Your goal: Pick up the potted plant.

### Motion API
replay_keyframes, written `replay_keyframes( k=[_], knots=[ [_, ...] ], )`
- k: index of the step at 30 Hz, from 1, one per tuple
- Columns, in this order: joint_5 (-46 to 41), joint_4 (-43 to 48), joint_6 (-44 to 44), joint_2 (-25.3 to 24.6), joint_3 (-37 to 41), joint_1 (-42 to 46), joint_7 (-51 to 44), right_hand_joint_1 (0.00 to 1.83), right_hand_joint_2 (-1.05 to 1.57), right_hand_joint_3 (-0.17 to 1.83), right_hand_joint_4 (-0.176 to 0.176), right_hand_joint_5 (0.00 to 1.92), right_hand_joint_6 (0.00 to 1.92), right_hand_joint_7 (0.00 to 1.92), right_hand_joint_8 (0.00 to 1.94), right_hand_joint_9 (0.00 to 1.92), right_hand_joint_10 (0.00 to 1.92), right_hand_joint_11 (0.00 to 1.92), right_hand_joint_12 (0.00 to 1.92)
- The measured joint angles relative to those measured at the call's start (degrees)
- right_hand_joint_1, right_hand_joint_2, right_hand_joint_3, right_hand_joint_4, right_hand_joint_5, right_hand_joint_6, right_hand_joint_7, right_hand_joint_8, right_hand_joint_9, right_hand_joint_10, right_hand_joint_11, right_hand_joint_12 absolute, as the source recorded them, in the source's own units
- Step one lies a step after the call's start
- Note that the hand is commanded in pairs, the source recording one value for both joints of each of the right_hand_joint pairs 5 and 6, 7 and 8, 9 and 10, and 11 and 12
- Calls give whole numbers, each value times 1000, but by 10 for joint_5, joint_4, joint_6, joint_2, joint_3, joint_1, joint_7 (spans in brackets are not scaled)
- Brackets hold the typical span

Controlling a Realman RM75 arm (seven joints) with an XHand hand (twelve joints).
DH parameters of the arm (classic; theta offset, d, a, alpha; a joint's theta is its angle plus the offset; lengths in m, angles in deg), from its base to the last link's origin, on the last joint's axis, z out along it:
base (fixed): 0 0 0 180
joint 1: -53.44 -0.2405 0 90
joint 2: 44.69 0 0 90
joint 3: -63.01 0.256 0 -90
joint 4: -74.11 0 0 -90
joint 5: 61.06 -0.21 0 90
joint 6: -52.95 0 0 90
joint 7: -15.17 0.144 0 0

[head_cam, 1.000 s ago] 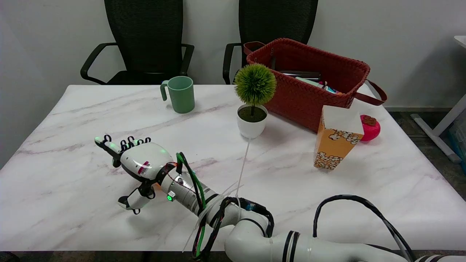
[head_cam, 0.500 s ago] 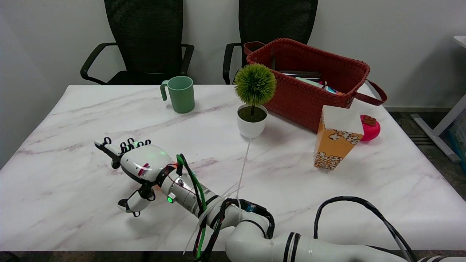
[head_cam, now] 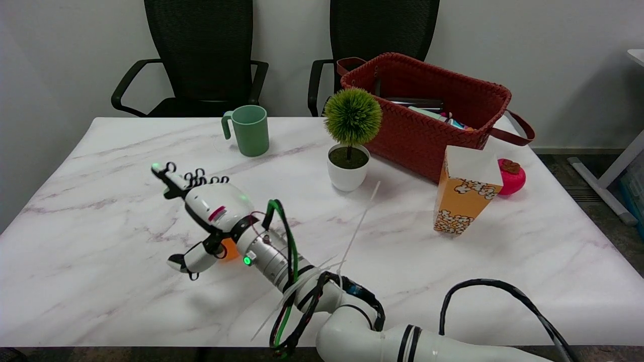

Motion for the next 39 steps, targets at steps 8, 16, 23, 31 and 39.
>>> replay_keyframes(
  k=[8, 16, 23, 31, 39],
  knots=[
    [-44, 25, 54, 10, 20, 23, 5, 1124, 387, 727, 0, 58, 58, 494, 494, 428, 428, 378, 378],
    [-94, 46, 109, 20, 32, 44, 8, 1100, 408, 733, 0, 69, 69, 547, 547, 475, 475, 425, 425],
    [-136, 64, 154, 27, 37, 62, 9, 1094, 421, 727, 0, 76, 76, 579, 579, 508, 508, 452, 452],
    [-175, 87, 201, 37, 40, 83, 12, 1065, 469, 711, 0, 98, 98, 627, 627, 566, 566, 514, 514],
    [-205, 108, 235, 48, 41, 105, 37, 1033, 490, 680, 0, 110, 110, 577, 577, 562, 562, 504, 504]
  ],
)
